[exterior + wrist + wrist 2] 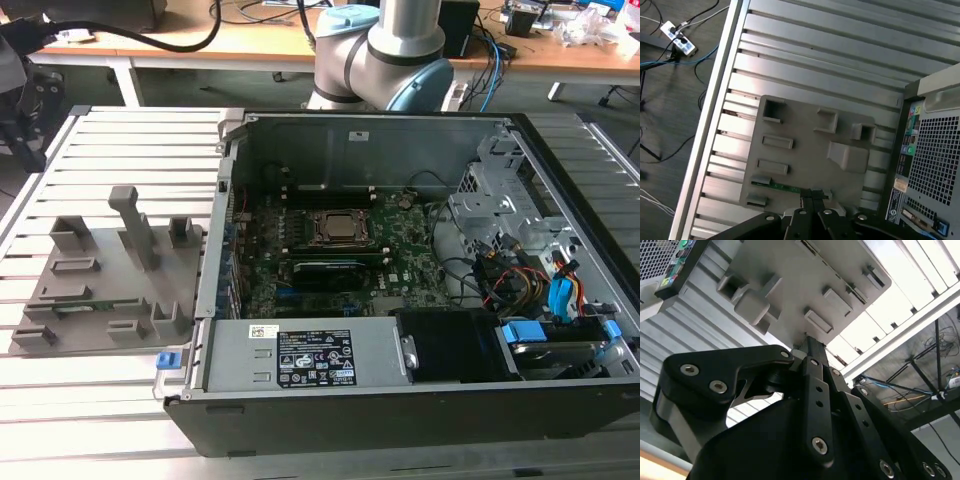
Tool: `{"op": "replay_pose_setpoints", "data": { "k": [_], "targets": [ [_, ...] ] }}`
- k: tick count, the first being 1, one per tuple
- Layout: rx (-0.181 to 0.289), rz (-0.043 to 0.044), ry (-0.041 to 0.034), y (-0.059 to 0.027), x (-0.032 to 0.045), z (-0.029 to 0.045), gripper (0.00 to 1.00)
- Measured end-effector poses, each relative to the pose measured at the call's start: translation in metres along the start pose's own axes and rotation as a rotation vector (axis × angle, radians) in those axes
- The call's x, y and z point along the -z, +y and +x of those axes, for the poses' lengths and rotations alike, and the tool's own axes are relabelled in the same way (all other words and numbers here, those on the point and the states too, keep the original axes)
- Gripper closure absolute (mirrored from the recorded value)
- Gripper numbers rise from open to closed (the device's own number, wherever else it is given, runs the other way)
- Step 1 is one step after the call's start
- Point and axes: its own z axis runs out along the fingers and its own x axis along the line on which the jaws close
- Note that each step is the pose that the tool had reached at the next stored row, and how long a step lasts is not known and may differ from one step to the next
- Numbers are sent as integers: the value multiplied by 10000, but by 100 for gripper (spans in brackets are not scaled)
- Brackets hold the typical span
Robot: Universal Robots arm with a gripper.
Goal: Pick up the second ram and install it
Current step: 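Pick up the second ram and move it above second insertion slot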
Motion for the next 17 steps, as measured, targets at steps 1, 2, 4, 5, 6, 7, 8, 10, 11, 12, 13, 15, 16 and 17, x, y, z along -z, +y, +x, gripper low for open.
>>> {"op": "replay_pose_setpoints", "data": {
  "k": [1,2,4,5,6,7,8,10,11,12,13,15,16,17],
  "targets": [
    [210,-5,9,0,0,0,89],
    [486,-11,22,0,0,0,89],
    [847,-20,39,0,0,0,89],
    [950,-22,43,0,0,0,89],
    [1219,-29,55,0,0,0,89],
    [1479,-34,67,0,0,0,89],
    [1711,-40,77,0,0,0,89],
    [2224,-52,100,0,0,0,89],
    [2408,-56,108,0,0,0,89],
    [2553,-60,115,0,0,0,89],
    [2724,-63,123,0,0,0,89],
    [3132,-73,140,0,0,0,89],
    [3324,-78,149,0,0,0,89],
    [3587,-83,162,0,0,0,89]
  ]
}}
